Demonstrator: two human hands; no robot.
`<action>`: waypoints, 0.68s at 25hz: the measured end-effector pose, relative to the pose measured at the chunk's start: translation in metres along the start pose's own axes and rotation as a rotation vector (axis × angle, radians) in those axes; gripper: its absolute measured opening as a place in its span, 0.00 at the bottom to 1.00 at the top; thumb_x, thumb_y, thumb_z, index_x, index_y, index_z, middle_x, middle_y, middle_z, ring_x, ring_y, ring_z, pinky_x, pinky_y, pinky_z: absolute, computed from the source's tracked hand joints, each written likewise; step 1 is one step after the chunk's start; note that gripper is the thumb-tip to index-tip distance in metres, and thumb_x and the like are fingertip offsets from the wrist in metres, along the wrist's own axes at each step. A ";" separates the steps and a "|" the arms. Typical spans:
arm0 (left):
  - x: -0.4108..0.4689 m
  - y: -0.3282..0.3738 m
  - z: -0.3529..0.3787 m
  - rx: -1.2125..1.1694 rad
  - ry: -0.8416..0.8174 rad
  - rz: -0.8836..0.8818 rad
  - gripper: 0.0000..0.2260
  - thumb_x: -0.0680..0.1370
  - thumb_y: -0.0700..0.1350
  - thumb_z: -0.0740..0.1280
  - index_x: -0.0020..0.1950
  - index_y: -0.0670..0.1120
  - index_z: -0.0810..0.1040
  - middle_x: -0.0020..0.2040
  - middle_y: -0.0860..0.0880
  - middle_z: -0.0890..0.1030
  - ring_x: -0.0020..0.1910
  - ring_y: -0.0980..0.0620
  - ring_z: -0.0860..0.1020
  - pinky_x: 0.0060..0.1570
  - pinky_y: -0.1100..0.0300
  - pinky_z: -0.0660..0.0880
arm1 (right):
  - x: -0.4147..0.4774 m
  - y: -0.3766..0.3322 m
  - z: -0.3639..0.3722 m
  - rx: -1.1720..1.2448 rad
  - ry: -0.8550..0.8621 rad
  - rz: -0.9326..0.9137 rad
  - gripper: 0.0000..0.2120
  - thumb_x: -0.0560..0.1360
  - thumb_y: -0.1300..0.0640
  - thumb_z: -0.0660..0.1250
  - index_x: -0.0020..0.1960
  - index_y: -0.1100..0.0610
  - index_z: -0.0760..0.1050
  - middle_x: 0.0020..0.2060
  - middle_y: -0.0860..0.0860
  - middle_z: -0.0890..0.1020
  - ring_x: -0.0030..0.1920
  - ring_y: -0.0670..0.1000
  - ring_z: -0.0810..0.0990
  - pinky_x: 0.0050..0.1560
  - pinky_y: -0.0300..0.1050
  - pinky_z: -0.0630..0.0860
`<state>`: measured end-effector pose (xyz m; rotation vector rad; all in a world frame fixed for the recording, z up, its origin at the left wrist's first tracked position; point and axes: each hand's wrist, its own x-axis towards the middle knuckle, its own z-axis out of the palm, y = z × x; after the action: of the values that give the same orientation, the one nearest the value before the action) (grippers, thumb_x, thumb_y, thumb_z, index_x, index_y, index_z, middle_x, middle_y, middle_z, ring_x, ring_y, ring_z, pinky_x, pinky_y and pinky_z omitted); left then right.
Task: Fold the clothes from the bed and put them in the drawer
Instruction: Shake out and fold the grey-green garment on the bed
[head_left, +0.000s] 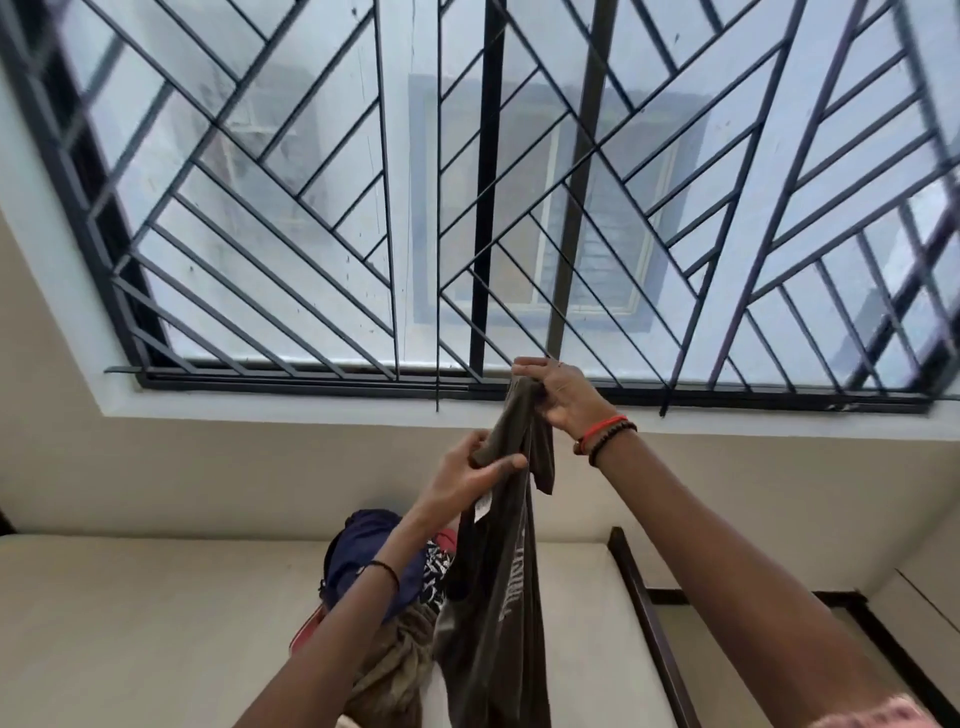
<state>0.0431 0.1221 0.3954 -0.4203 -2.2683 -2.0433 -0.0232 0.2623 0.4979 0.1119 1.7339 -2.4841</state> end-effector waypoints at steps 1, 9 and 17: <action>-0.001 -0.001 0.004 0.056 -0.005 0.028 0.13 0.72 0.51 0.73 0.50 0.44 0.79 0.41 0.50 0.81 0.38 0.58 0.78 0.42 0.60 0.76 | -0.004 -0.011 -0.002 0.019 0.010 -0.025 0.07 0.72 0.74 0.65 0.39 0.64 0.76 0.24 0.53 0.80 0.24 0.47 0.79 0.28 0.38 0.78; 0.017 0.058 0.006 0.194 0.115 0.180 0.08 0.80 0.37 0.60 0.52 0.40 0.79 0.44 0.48 0.80 0.41 0.58 0.74 0.43 0.66 0.71 | -0.039 -0.054 -0.082 -0.210 0.059 -0.087 0.07 0.74 0.72 0.64 0.40 0.64 0.75 0.36 0.56 0.78 0.30 0.45 0.81 0.32 0.34 0.79; 0.035 0.097 0.039 0.253 -0.196 0.120 0.09 0.82 0.39 0.58 0.51 0.39 0.78 0.42 0.48 0.78 0.41 0.56 0.76 0.41 0.68 0.72 | -0.073 -0.035 -0.128 -0.980 -0.042 -0.083 0.15 0.77 0.45 0.64 0.53 0.55 0.79 0.44 0.52 0.81 0.41 0.49 0.79 0.41 0.42 0.77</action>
<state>0.0382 0.1742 0.4928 -0.7445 -2.5005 -1.6985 0.0440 0.3982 0.4955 -0.0992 2.7152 -1.3909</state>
